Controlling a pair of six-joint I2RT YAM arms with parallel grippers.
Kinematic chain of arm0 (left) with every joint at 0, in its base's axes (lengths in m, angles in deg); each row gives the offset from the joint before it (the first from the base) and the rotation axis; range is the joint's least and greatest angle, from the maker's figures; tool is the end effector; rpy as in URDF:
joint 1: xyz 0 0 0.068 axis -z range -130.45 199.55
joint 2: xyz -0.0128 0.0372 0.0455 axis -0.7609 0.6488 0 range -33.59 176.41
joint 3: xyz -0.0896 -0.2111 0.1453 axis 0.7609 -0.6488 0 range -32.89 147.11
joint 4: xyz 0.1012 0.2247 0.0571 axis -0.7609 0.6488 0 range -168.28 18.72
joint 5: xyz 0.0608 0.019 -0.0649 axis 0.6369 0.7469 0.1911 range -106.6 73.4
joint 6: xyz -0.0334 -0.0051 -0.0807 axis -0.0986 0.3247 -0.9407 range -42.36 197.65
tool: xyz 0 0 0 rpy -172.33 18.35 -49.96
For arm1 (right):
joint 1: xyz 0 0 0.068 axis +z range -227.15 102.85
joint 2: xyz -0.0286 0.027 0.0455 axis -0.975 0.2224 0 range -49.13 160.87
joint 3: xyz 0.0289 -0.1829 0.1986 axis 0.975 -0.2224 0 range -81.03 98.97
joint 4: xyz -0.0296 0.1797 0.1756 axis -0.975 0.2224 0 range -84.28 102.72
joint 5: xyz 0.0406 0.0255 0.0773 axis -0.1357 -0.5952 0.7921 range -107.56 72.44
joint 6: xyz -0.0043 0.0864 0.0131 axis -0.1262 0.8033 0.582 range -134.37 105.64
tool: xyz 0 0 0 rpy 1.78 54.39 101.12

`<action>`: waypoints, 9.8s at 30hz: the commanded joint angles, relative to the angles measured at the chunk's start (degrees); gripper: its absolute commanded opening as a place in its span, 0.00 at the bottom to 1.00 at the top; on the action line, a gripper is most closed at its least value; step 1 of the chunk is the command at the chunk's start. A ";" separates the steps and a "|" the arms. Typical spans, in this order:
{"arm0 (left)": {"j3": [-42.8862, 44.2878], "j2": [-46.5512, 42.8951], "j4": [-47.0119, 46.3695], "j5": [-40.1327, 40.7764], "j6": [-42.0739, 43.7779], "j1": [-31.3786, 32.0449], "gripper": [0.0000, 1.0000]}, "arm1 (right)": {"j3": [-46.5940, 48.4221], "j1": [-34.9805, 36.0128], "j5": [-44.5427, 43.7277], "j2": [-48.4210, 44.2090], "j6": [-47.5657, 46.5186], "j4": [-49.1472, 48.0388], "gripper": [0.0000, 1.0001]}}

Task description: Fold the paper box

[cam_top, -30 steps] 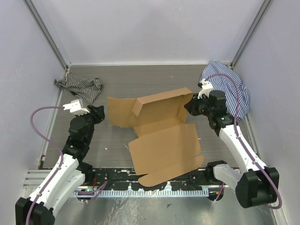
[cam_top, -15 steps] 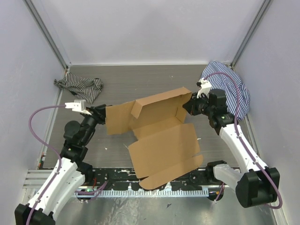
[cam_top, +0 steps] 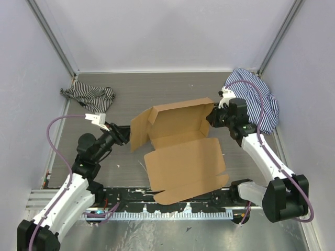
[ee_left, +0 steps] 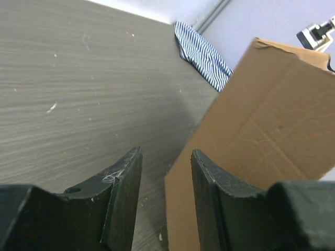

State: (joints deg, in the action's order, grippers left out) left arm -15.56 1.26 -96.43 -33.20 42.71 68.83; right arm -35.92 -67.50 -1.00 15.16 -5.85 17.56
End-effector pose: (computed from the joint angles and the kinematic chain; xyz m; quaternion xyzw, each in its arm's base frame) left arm 0.1775 -0.0857 0.2514 0.0070 0.7034 -0.4109 0.5800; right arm 0.2681 0.0680 0.2529 -0.0794 0.8606 0.2007 0.4612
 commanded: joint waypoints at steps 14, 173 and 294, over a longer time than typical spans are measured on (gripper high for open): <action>3.47 24.02 -6.44 14.76 9.25 18.79 0.49 | -5.51 11.41 -27.47 6.16 3.70 -18.98 0.01; 39.04 30.04 23.79 19.57 14.92 0.42 0.79 | -1.13 22.41 -34.17 16.81 9.38 -16.96 0.07; 12.56 47.87 -6.28 62.62 7.78 30.67 0.00 | -11.97 35.62 -52.71 3.94 17.98 -21.87 0.02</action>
State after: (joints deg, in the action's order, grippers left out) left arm -4.48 47.66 -105.67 23.01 55.82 98.10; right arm -50.18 -32.92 -55.51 20.85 9.10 -4.04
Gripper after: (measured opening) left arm 0.034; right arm 0.111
